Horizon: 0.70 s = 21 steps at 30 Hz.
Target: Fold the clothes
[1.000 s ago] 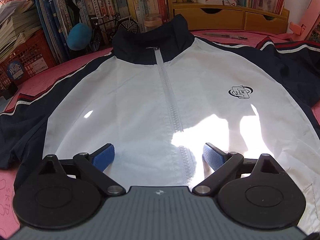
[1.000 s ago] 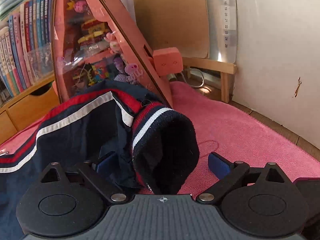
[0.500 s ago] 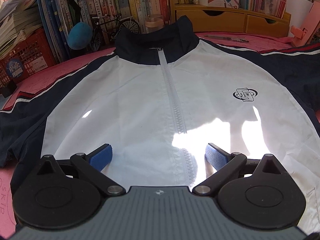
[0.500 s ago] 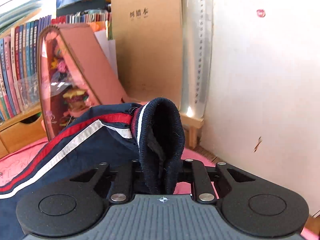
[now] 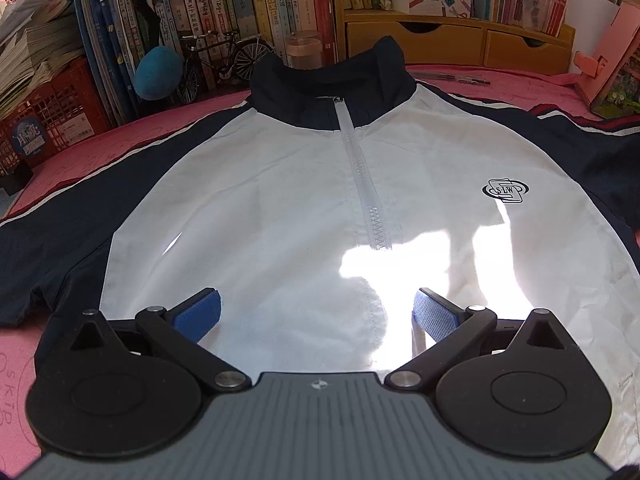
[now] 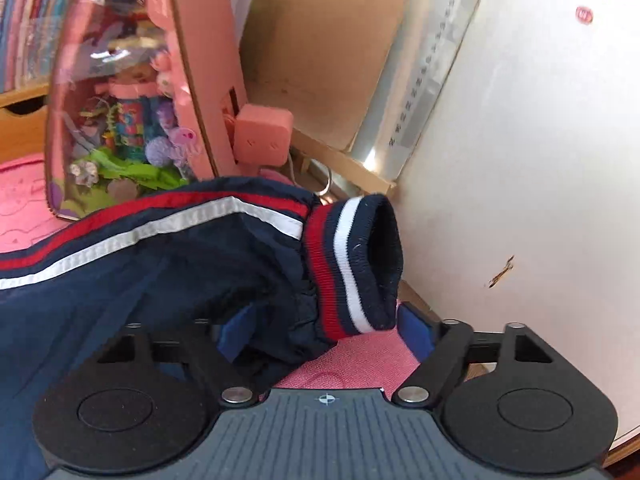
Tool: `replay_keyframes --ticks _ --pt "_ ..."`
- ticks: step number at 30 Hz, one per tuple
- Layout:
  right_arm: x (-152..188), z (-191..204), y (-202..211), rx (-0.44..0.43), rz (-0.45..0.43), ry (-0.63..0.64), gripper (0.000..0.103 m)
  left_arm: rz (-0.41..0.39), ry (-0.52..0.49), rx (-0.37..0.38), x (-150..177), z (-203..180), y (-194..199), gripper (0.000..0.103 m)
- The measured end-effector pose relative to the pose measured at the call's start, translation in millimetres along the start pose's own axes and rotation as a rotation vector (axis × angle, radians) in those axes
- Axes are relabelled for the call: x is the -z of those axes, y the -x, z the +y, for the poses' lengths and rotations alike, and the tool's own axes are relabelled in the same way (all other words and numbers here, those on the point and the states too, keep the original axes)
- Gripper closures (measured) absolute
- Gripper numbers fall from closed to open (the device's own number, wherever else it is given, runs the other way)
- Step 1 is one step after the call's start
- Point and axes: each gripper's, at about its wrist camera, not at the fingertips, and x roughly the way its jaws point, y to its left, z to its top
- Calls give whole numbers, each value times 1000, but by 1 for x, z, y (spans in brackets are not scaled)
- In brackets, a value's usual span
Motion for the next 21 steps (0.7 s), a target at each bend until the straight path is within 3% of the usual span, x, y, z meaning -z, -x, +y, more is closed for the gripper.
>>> replay_keyframes --ticks 1,3,5,8,11,13,15,19,21 --pt "1 -3 19 11 -46 27 1 -14 -12 -28 1 1 4 0" --pt "1 -1 56 37 -128 70 0 -34 -26 -70 3 5 10 0" --pt "-14 0 81 -27 -181 94 0 -46 -31 -98 6 12 15 0" --pt "-23 35 114 -298 -220 132 0 -39 -3 -109 9 26 19 0" --pt "-47 92 124 -645 -185 150 2 -14 51 -109 18 42 20 0" --pt "-51 133 137 -830 -118 174 18 -5 73 -113 26 52 23 0" --pt "-67 188 150 -961 -47 236 58 -6 82 -122 34 60 27 0" --pt "-54 291 163 -996 -12 393 69 -4 110 -127 52 79 31 0" --pt "-52 327 156 -947 -11 423 74 -5 143 -105 59 89 32 0"
